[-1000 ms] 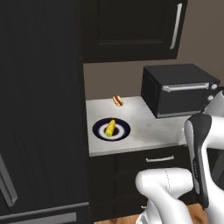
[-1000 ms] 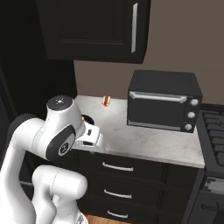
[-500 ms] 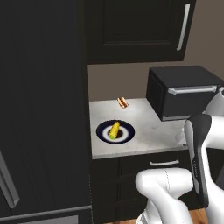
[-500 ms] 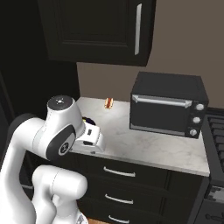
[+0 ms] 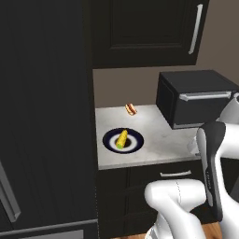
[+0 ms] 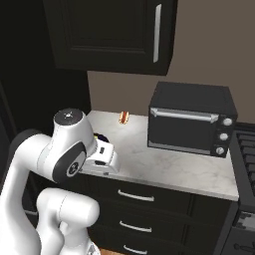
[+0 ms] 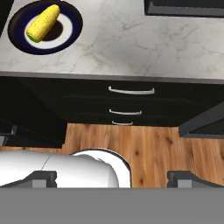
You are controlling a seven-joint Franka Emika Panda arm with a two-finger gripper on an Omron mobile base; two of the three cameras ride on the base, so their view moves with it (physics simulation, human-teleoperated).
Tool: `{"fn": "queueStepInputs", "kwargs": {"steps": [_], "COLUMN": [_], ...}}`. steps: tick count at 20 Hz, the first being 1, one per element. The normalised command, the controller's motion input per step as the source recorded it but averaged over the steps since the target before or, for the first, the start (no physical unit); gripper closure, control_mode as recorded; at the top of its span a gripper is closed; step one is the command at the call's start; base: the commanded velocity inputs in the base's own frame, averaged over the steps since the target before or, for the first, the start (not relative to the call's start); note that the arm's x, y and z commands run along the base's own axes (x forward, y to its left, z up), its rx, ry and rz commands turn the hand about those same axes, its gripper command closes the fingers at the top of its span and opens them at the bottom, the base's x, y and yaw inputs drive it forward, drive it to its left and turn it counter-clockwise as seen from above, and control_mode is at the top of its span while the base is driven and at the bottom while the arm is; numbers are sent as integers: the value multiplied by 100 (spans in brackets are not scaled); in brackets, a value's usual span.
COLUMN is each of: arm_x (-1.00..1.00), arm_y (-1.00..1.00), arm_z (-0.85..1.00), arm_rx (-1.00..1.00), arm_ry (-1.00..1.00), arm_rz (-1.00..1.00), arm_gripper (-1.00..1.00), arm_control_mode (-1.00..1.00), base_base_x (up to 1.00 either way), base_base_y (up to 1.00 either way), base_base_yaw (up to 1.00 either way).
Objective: Pick the corn from the counter and place it in the microwave. Then turn on the microwave.
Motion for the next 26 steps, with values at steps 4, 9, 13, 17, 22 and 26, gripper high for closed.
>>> {"fn": "queueStepInputs", "kwargs": {"steps": [4,9,13,17,22,26], "arm_x": [0,0,0,3,22,26], "arm_y": [0,0,0,2,28,30], "arm_z": [0,0,0,0,6,14], "arm_rx": [0,0,0,0,0,0], "arm_ry": [0,0,0,0,0,0], "arm_rz": [0,0,0,-2,-10,-11], "arm_gripper": [-100,-100,-100,-100,-100,-100], "arm_control_mode": [100,100,100,-100,-100,-100], "base_base_x": [0,0,0,0,0,0], "base_base_y": [0,0,0,0,0,0], "base_base_yaw": [0,0,0,0,0,0]}}
